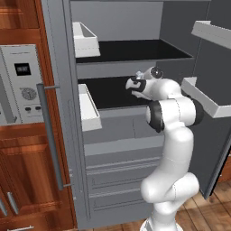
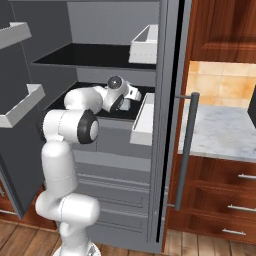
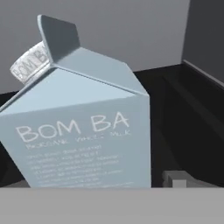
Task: Take a sugar cube from the saucer and place it inside the coffee. Then, grab milk from the fridge and place it next to the coffee on the counter to sweeten the coffee.
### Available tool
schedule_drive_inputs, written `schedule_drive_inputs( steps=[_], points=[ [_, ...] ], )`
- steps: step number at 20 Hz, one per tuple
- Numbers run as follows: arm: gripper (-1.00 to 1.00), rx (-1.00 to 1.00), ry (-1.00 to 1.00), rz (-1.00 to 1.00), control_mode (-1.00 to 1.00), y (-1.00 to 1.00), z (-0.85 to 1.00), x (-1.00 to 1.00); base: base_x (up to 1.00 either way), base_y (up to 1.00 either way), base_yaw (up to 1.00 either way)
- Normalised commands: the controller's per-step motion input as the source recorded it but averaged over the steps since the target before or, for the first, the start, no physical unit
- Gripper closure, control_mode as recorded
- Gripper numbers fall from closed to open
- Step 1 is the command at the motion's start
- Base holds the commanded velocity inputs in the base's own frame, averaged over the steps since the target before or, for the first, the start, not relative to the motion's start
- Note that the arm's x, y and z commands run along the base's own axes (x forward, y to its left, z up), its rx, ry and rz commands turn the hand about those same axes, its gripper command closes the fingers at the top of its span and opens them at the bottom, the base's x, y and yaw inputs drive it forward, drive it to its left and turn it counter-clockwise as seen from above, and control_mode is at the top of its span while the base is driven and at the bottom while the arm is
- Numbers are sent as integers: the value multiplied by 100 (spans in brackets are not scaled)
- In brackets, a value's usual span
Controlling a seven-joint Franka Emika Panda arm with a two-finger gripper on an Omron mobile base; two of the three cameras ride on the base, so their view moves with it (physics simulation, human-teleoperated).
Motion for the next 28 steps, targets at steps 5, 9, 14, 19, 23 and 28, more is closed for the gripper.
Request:
schedule_drive_inputs(
  steps=[5,9,14,19,23,28],
  points=[
    [100,0,0,0,-100,0,0,0,0,0,0],
    [100,0,0,0,-100,1,0,-27,0,0,0],
    [100,0,-3,0,-100,20,19,-93,0,0,0],
    [100,0,0,0,-100,53,54,-100,0,0,0],
    [100,0,0,-1,-100,61,48,-100,0,0,0],
    [100,0,0,-1,-100,48,42,-100,0,0,0]
  ],
)
